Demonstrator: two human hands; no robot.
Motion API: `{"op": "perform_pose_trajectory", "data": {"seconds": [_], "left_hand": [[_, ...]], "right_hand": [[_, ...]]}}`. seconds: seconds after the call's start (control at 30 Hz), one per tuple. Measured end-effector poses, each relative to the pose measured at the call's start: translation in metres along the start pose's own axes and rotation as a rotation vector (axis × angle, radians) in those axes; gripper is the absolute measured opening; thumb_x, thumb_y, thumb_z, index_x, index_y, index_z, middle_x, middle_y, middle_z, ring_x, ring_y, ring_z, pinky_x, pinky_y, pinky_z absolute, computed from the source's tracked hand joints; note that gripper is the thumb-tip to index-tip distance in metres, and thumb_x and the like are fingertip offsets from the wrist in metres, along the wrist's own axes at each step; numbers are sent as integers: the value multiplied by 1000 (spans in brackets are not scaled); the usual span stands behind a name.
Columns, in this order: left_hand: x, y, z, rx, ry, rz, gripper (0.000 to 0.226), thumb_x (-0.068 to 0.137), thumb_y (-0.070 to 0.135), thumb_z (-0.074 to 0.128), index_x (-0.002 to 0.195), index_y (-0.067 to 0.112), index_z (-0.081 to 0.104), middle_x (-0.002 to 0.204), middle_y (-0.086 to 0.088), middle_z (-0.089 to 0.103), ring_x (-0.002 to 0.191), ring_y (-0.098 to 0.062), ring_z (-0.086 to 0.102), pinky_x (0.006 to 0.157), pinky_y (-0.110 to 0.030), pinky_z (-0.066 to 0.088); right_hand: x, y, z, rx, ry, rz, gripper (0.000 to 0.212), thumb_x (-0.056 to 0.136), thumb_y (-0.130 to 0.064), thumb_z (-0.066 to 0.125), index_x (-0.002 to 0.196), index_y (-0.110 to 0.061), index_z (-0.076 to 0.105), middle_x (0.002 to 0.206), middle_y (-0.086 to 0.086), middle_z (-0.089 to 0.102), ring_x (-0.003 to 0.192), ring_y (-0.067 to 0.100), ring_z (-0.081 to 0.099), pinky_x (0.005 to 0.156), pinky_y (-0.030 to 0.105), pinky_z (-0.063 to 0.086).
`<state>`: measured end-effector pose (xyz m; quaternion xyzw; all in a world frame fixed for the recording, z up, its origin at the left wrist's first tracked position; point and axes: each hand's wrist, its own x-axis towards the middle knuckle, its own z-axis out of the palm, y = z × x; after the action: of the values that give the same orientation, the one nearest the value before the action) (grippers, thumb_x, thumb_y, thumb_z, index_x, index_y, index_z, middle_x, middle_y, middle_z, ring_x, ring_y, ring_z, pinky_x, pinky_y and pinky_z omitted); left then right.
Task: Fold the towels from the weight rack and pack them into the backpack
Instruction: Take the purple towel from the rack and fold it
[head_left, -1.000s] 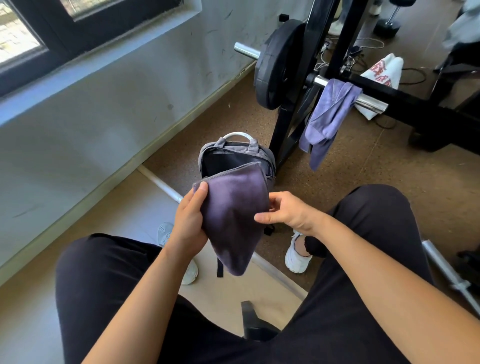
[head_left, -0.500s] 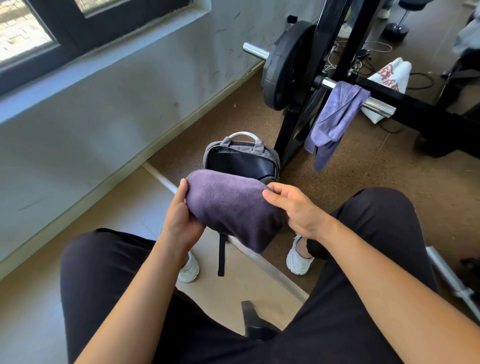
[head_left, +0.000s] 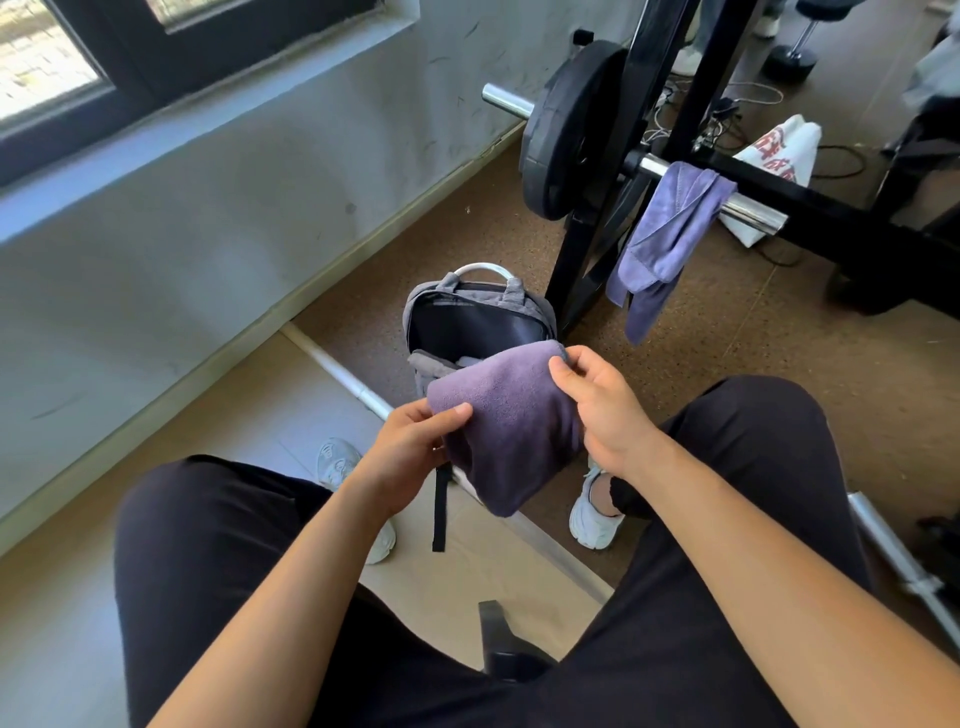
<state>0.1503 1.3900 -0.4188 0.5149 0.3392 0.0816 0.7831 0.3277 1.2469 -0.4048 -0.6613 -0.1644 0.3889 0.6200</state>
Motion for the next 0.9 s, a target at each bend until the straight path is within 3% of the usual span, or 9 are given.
{"op": "perform_pose_trajectory", "data": {"seconds": [0.07, 0.17, 0.27, 0.37, 0.47, 0.57, 0.67, 0.77, 0.9], "left_hand": [[0, -1, -1, 81, 113, 52, 21, 91, 25, 74, 96, 5, 77, 89, -13, 71, 85, -25, 65, 92, -57, 51], [2, -3, -1, 151, 302, 117, 33, 88, 35, 78, 97, 4, 71, 82, -13, 69, 78, -25, 62, 83, -62, 55], [5, -6, -1, 126, 411, 177, 32, 89, 26, 80, 107, 11, 59, 72, -9, 66, 72, -24, 60, 74, -49, 52], [6, -3, -8, 203, 353, 254, 44, 89, 17, 79, 126, 23, 56, 81, -9, 73, 76, -20, 67, 74, -35, 55], [11, -3, -24, 455, 214, 306, 61, 77, 16, 89, 127, 37, 61, 113, -1, 71, 98, -18, 67, 84, -31, 57], [10, -5, -26, 811, 194, 339, 73, 68, 15, 92, 132, 33, 61, 118, 14, 64, 100, -12, 61, 87, -26, 53], [7, -6, -21, 974, 212, 430, 55, 68, 18, 88, 118, 30, 71, 109, 11, 71, 99, -11, 63, 88, -32, 53], [7, -3, -22, 1041, 207, 412, 32, 68, 30, 78, 100, 34, 76, 92, 7, 68, 89, -13, 61, 79, -31, 49], [5, 4, -23, 723, 194, 258, 24, 65, 31, 75, 86, 21, 78, 97, -2, 65, 93, -7, 59, 79, -22, 46]], "right_hand": [[-1, -1, -1, -145, 25, -13, 17, 98, -35, 58, 97, -20, 65, 102, 17, 66, 96, 23, 62, 84, 41, 48], [-3, -4, 0, -186, 44, -5, 15, 100, -22, 59, 110, -11, 62, 101, 8, 71, 98, 17, 66, 80, 27, 51], [-2, -1, 0, -182, 56, -3, 40, 97, -15, 65, 134, -17, 52, 106, -2, 72, 111, 17, 67, 94, 30, 53], [0, 3, -4, -186, -77, -33, 70, 93, -4, 66, 152, -27, 35, 110, -3, 74, 113, 10, 67, 98, 25, 51], [-1, 3, -9, -375, -222, -102, 74, 87, -1, 73, 149, -28, 43, 134, -2, 64, 124, 8, 60, 108, 32, 48], [-1, 4, -9, -631, -240, -141, 80, 81, -11, 80, 150, -29, 43, 148, -8, 50, 136, 7, 45, 115, 33, 39], [-3, 8, -3, -781, -219, -142, 72, 80, -16, 81, 143, -30, 51, 141, -4, 56, 128, 14, 52, 106, 34, 46], [-4, 9, -2, -868, -200, -158, 35, 83, -22, 79, 116, -29, 71, 108, -7, 71, 99, 10, 63, 85, 29, 51], [-3, 1, -3, -715, -153, -90, 9, 86, -27, 77, 94, -27, 73, 102, 2, 66, 95, 17, 62, 83, 36, 52]]}}
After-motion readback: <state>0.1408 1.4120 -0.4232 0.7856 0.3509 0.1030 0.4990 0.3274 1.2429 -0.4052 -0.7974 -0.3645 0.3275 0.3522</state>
